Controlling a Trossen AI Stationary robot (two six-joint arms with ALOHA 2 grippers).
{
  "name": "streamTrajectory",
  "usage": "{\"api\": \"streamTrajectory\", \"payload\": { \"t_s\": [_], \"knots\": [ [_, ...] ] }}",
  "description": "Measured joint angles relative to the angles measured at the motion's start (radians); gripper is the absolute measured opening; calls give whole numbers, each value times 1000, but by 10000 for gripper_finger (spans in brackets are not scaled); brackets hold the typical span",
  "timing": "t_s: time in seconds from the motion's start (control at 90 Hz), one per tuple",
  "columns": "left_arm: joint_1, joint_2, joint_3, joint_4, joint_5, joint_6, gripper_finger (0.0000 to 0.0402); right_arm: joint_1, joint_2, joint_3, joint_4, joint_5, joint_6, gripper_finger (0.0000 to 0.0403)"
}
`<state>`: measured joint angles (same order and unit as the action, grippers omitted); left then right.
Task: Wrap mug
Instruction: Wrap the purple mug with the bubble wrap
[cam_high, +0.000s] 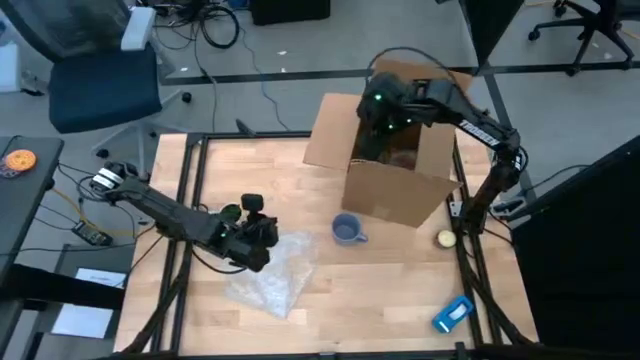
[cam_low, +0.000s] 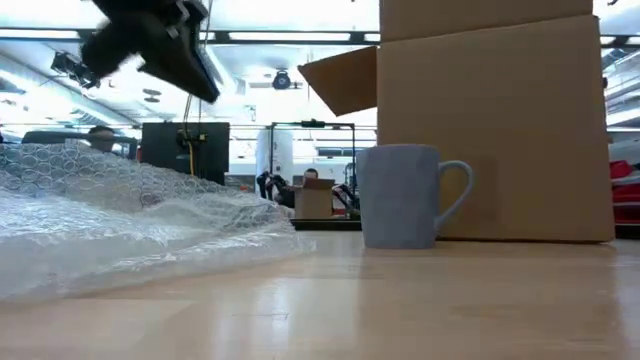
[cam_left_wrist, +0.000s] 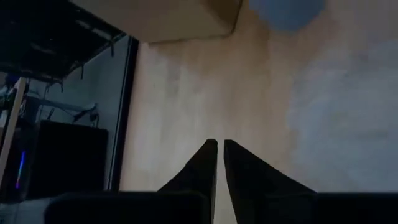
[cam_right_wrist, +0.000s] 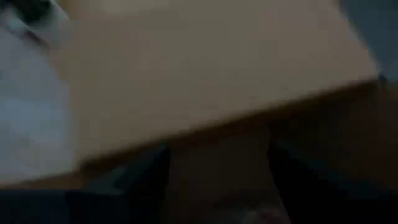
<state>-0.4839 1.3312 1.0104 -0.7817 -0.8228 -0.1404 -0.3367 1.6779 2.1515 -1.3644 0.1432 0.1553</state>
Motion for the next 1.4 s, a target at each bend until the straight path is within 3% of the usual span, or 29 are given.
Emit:
{"api": "streamTrajectory", "payload": {
  "t_s": [0.322, 0.478, 0.689, 1.078, 1.4],
  "knots": [
    [-150, -40, 153, -37, 46, -62, 15, 210, 0, 177, 152, 26, 155, 238],
    [-231, -40, 185, -65, 147, -156, 15, 372, 0, 189, 383, 24, 181, 234],
    [-292, -40, 185, -88, 374, -260, 15, 605, 19, 181, 629, 19, 110, 225],
    [-344, -28, 145, -95, 432, -373, 22, 935, 210, 180, 636, 46, 112, 207],
    [-348, -15, -39, -68, 424, -547, 81, 1022, 451, 178, 425, 42, 347, 194]
  ]
}}
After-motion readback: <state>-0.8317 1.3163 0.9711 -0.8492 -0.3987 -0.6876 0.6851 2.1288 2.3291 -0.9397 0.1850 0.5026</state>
